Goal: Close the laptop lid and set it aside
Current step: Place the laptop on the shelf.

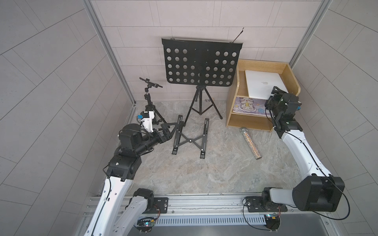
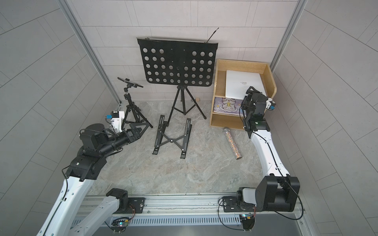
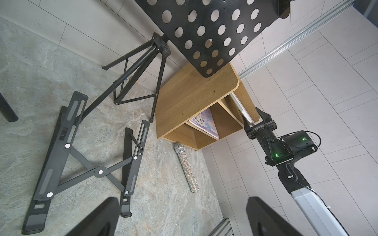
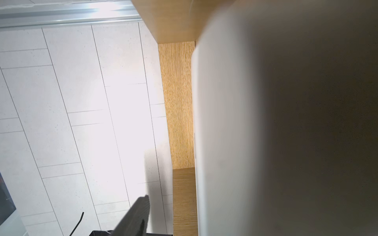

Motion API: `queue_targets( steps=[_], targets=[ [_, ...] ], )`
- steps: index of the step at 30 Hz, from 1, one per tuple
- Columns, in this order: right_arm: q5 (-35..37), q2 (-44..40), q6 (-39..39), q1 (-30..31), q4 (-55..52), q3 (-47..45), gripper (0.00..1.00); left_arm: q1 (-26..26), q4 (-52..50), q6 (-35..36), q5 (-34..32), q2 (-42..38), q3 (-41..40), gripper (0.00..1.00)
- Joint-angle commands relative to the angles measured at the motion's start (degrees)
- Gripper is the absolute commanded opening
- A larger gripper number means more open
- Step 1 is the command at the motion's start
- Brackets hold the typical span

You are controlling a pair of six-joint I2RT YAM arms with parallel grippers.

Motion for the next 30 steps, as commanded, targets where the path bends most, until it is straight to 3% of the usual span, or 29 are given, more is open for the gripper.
queue_targets(
  steps=[1, 5, 8, 17, 30],
  targets=[
    [-1.5, -3.4, -1.1, 0.0, 2.0, 1.8, 0.70, -0.2, -0.1, 1.1, -0.2, -0.6, -0.4, 1.00],
    [-1.5, -5.9, -0.6, 0.0, -2.1, 0.8, 0.83, -0.2, -0.1, 1.1, -0.2, -0.6, -0.4, 1.00],
    [-0.9, -7.8, 0.2, 0.0, -7.8, 0.8, 0.99, -0.2, 0.0, 1.0, -0.1, -0.6, -0.3, 1.00],
    [-0.2, -9.6, 5.7, 0.0, -24.4, 4.1, 1.00, -0.2, 0.2, 1.0, 0.3, -0.8, -0.4, 1.00],
    [-3.4, -15.8, 3.0, 0.0, -29.9, 0.8, 1.00, -0.2, -1.8, 2.1, -0.1, -2.5, -0.3, 1.00]
  ],
)
